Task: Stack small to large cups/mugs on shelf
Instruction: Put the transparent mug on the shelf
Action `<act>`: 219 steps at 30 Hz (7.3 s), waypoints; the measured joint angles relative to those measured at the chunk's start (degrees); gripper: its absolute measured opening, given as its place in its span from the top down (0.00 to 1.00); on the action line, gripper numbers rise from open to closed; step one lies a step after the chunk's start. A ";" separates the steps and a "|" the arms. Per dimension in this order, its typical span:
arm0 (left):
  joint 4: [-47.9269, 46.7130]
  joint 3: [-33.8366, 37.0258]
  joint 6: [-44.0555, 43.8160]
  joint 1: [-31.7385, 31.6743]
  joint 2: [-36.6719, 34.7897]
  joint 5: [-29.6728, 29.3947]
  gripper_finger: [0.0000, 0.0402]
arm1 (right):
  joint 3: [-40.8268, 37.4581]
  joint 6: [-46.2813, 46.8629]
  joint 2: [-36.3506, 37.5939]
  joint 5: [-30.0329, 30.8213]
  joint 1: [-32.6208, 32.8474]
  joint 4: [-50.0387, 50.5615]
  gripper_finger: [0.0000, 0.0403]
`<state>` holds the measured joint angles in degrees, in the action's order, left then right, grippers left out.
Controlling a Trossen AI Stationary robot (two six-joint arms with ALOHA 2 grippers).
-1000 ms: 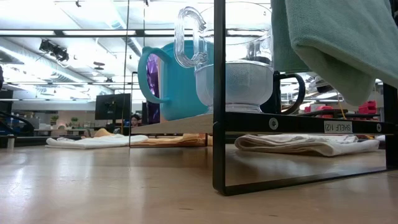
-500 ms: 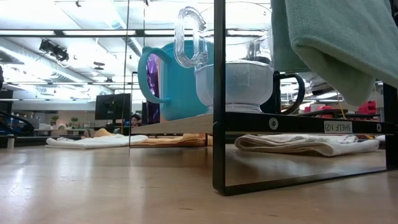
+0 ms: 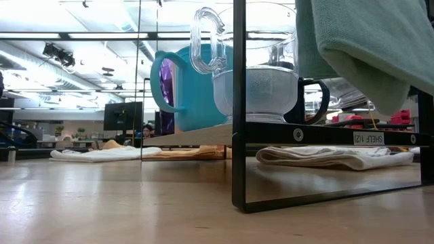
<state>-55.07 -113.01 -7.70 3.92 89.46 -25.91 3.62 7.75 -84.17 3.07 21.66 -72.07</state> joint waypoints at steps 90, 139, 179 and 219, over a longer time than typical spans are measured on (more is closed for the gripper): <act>0.31 0.00 2.42 0.00 0.01 0.02 0.73 | 8.13 4.63 -9.08 -9.64 1.13 9.81 0.07; -0.90 0.00 2.44 0.00 0.01 0.02 0.73 | 8.09 3.86 2.87 -12.09 0.60 26.51 0.06; -2.54 0.00 2.99 0.00 0.01 0.02 0.73 | 8.09 4.74 13.70 -13.60 -2.43 52.20 0.10; 0.50 0.00 1.72 -3.87 0.01 0.28 0.73 | 15.01 11.82 34.89 -14.54 0.99 70.87 0.99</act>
<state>-54.57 -113.01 -5.98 0.05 89.46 -25.63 18.62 19.57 -49.28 -11.47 22.65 -1.20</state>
